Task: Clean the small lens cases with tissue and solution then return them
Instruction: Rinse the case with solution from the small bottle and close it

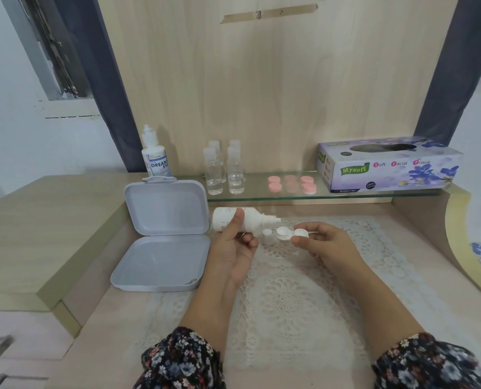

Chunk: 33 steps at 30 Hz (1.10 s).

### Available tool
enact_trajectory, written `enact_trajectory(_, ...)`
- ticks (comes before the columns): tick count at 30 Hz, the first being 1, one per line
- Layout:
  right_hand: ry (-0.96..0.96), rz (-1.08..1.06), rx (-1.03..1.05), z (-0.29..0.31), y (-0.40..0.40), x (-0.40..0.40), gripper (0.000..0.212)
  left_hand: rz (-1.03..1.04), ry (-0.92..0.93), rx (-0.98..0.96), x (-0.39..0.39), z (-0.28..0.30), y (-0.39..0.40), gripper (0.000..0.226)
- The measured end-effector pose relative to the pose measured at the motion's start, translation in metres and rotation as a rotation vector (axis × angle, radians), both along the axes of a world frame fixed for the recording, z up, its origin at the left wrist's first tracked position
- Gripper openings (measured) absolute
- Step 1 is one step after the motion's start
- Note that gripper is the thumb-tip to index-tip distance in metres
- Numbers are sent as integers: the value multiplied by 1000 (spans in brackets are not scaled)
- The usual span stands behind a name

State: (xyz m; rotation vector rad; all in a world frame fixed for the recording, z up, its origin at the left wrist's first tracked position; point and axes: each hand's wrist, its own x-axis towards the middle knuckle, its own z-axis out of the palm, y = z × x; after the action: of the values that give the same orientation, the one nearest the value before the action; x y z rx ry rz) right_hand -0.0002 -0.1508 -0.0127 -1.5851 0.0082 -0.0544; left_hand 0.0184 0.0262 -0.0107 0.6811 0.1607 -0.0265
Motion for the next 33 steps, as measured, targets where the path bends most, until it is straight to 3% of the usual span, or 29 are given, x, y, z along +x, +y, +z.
enact_trajectory(25, 30, 14, -1, 0, 2, 0, 22, 53, -35, 139, 0, -1, 1, 17)
enact_trajectory(33, 31, 12, -1, 0, 2, 1, 22, 50, -59, 136, 0, -1, 1, 36)
